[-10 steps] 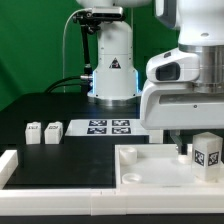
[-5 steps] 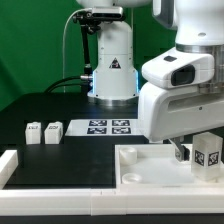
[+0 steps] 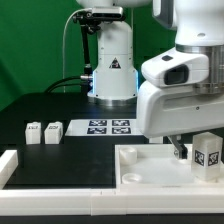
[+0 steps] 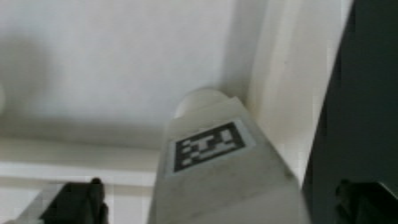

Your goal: Assemble one leg

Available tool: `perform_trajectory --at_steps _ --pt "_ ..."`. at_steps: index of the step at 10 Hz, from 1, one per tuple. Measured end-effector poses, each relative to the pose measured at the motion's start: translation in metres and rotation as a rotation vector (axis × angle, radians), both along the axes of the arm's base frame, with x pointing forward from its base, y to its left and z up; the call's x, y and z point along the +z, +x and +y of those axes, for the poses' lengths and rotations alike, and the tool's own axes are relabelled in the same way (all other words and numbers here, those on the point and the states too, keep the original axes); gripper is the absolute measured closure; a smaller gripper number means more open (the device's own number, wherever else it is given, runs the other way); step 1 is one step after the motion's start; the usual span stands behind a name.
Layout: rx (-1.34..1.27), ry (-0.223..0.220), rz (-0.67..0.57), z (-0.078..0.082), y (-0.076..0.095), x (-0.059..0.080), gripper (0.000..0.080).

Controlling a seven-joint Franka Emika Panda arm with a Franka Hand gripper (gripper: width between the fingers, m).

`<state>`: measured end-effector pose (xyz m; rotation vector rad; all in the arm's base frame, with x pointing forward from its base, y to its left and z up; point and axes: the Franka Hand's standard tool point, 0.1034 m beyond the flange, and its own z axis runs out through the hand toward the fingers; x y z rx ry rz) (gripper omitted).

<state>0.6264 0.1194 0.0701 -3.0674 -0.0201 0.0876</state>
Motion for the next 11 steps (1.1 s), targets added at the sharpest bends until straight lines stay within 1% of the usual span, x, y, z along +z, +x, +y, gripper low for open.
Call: perform_trajectory --at_steps 3,5,6,7,10,11 --pt "-0.006 -0.001 0.000 -0.0003 0.0000 -0.0001 0.0150" --pt "-0.006 -0.001 0.000 -0.0004 0.0000 -0.0001 0.0407" --pt "-0.006 -0.001 0.000 -0.0004 0.0000 -0.0001 0.0407" --pt "-0.006 -0.001 0.000 -0.0005 0.0001 -0.0001 0.0509" --pt "-0.072 -0.004 0.003 -0.0007 0.0004 0.0000 0.0509" --pt "-0.200 -0.006 -0.013 -0.0028 0.0037 0.0000 0.0509"
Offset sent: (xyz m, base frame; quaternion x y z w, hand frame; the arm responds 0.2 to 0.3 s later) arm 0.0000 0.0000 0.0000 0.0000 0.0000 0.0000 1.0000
